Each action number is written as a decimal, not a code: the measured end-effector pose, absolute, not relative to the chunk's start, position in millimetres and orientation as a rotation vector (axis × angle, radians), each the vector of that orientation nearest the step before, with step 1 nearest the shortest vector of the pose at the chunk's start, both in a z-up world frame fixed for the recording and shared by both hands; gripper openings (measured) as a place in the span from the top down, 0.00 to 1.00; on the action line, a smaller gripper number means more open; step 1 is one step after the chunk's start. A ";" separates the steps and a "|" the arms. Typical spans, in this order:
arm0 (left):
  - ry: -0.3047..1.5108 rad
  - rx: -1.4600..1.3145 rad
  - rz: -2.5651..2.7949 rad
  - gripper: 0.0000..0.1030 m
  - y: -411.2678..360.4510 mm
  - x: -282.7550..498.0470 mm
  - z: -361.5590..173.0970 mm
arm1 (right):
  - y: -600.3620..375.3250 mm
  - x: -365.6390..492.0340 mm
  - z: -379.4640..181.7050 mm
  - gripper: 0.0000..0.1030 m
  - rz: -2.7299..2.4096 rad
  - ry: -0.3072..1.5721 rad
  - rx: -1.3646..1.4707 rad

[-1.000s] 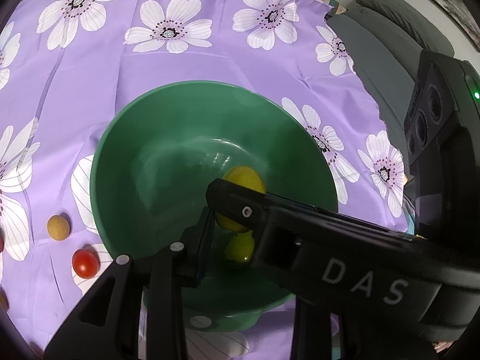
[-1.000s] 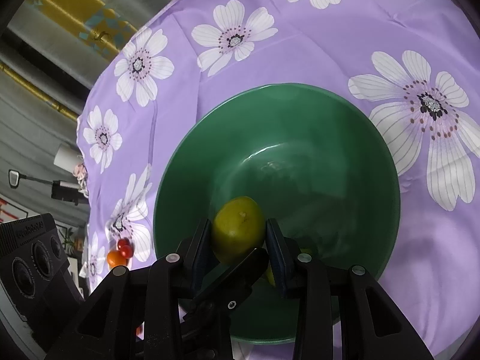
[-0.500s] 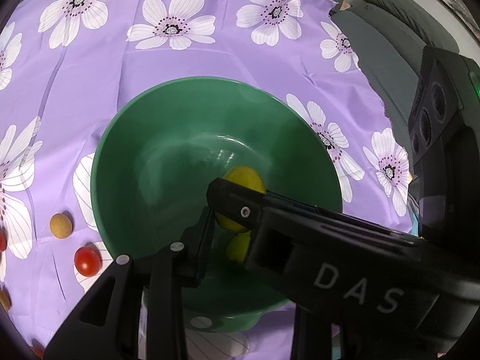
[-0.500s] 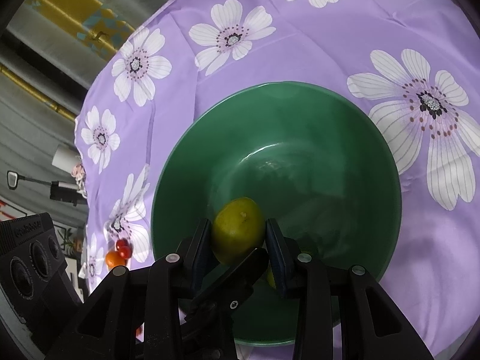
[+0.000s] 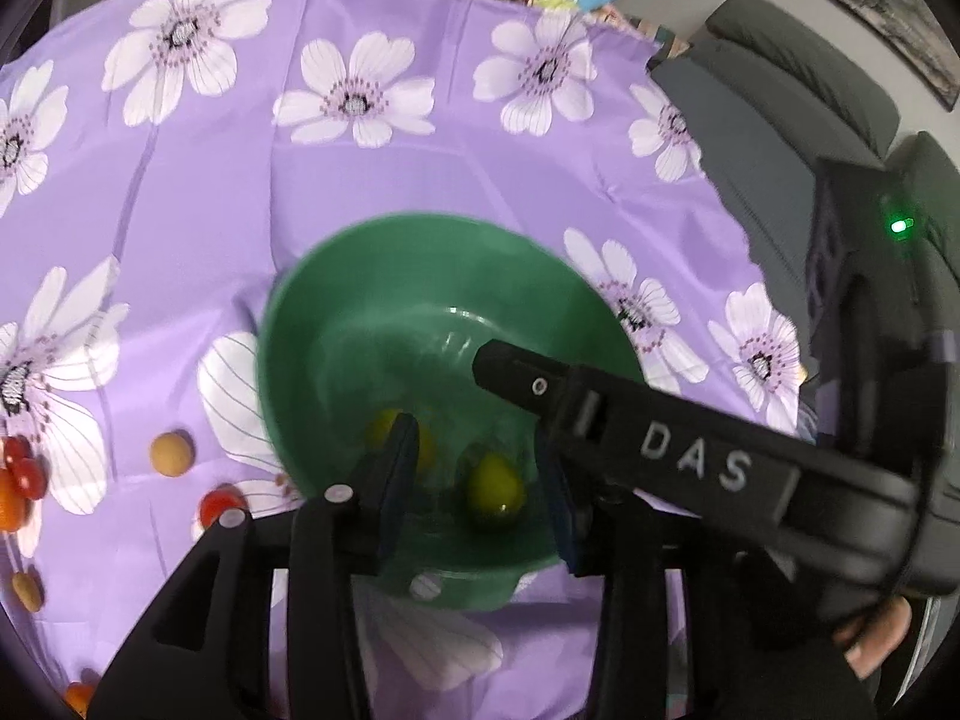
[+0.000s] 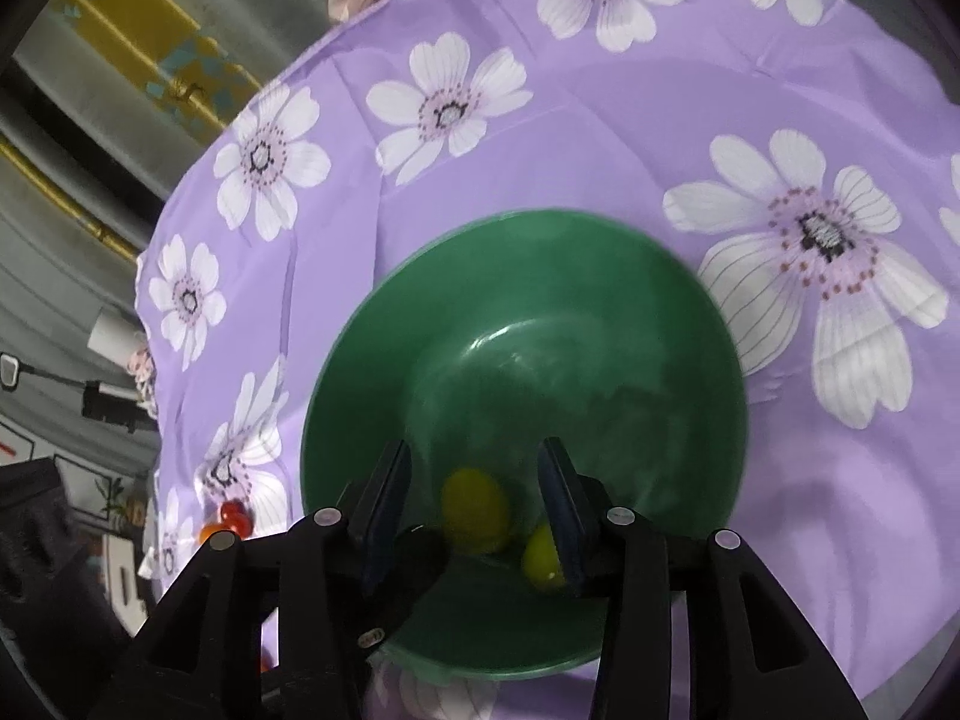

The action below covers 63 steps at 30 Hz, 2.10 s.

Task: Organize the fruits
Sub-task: 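Move the right gripper back to the orange on the cloth, then close the right gripper around the orange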

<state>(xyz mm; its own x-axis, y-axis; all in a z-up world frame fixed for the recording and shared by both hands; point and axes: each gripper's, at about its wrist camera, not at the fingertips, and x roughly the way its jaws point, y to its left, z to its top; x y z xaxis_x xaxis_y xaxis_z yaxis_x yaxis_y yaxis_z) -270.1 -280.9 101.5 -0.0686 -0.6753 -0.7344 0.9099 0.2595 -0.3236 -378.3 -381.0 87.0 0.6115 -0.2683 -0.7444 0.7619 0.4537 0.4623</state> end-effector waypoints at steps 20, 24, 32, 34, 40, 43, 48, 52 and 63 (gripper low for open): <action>0.890 0.128 -0.819 0.35 -110.7 -133.1 88.8 | -298.3 -296.1 121.4 0.39 -0.392 0.670 0.688; 0.931 0.076 -0.751 0.35 -92.4 -112.5 80.4 | -266.1 -253.4 100.9 0.39 -0.225 0.774 0.674; 0.999 0.048 -0.661 0.34 -68.8 -86.3 68.8 | -219.5 -211.1 58.0 0.39 -0.082 0.970 0.639; 1.010 0.037 -0.643 0.35 -65.1 -81.1 66.2 | -208.9 -205.4 51.6 0.39 -0.040 1.003 0.640; 1.018 0.001 -0.637 0.35 -54.9 -75.2 68.3 | -172.6 -194.4 36.9 0.39 0.048 1.087 0.582; 1.021 -0.001 -0.634 0.34 -53.7 -74.3 68.5 | -157.9 -189.5 30.4 0.39 0.057 1.121 0.543; 1.024 -0.009 -0.626 0.34 -50.2 -72.4 68.0 | -142.7 -181.4 15.9 0.44 0.052 1.181 0.495; 1.024 -0.015 -0.627 0.35 -48.7 -71.5 68.2 | -135.9 -179.6 9.2 0.56 0.045 1.192 0.465; 1.010 0.007 -0.672 0.35 -60.3 -82.9 70.7 | -192.9 -188.7 28.9 0.58 -0.177 1.080 0.510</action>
